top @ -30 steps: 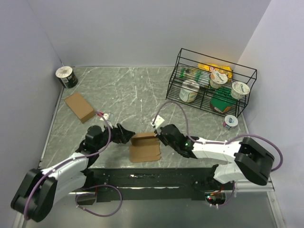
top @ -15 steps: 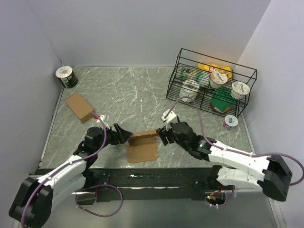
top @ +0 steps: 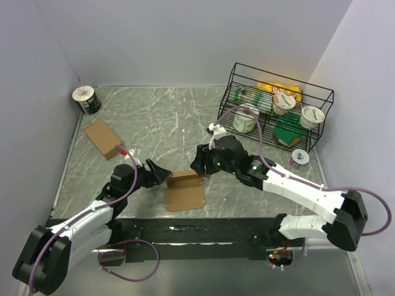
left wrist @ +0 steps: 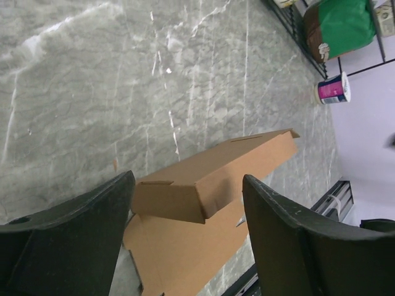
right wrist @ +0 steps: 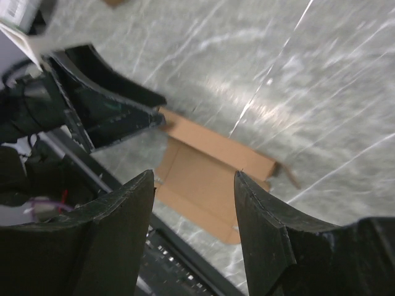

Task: Fold the paper box

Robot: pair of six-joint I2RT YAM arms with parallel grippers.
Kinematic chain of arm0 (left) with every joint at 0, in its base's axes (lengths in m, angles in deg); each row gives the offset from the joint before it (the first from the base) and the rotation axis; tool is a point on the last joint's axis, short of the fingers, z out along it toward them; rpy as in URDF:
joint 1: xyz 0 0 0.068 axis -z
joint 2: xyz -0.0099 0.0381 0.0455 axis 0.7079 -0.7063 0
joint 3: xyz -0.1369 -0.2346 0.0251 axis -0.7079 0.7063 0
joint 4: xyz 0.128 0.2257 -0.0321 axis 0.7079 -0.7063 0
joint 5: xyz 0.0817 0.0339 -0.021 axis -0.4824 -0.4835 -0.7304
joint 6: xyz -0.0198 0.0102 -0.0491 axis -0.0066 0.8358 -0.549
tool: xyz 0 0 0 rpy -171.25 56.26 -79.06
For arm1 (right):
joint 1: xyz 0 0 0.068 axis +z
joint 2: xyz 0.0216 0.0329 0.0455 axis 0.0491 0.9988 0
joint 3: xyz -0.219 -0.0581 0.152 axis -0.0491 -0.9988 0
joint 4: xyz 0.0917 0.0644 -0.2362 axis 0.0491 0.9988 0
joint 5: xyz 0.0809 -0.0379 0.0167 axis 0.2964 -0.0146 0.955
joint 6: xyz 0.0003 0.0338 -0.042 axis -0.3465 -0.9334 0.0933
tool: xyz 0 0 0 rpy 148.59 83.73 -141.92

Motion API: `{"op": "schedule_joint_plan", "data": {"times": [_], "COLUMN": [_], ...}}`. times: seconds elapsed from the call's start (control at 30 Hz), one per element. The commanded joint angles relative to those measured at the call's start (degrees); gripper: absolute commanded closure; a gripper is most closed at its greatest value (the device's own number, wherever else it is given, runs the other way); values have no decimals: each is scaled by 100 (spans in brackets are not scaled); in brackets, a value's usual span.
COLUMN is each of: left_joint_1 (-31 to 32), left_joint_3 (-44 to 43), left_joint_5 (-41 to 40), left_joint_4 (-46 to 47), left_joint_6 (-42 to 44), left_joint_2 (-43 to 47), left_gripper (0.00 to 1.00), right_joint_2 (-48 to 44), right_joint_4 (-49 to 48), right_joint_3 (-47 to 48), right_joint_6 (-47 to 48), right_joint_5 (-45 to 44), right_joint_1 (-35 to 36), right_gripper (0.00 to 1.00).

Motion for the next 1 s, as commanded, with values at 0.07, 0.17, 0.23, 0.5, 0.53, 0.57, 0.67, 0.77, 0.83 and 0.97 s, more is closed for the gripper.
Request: {"op": "schedule_joint_plan", "data": {"times": [0.07,0.17,0.23,0.5,0.53,0.57,0.67,0.77,0.83,0.97], "left_joint_1": [-26,-26,-26,-26,-26,-26,-26,-26,-26,-26], "left_joint_3": [108,126,152,249,258,258,267,284,284,310], "left_joint_5": [134,248,292,389,389,380,380,327,318,354], "left_joint_4": [509,588,606,685,694,694,641,659,720,861], "left_joint_6": [-194,-221,-221,-291,-300,-309,-292,-274,-274,-291], "left_joint_2": [117,56,20,38,46,73,117,108,56,-59], "left_gripper": [27,29,32,34,35,36,36,37,39,43], "right_joint_2": [583,707,751,1119,1146,1172,1225,1356,1401,1463], "right_joint_4": [40,-56,-83,92,110,145,93,75,101,66], "right_joint_3": [133,37,1,45,54,54,27,71,97,36], "right_joint_6": [-742,-813,-805,-734,-717,-691,-664,-638,-620,-611], "right_joint_5": [917,919,875,673,594,550,470,418,409,304], "right_joint_1": [-182,-200,-235,-262,-262,-253,-270,-270,-270,-270], "right_gripper": [41,41,41,43,43,43,43,43,43,43]}}
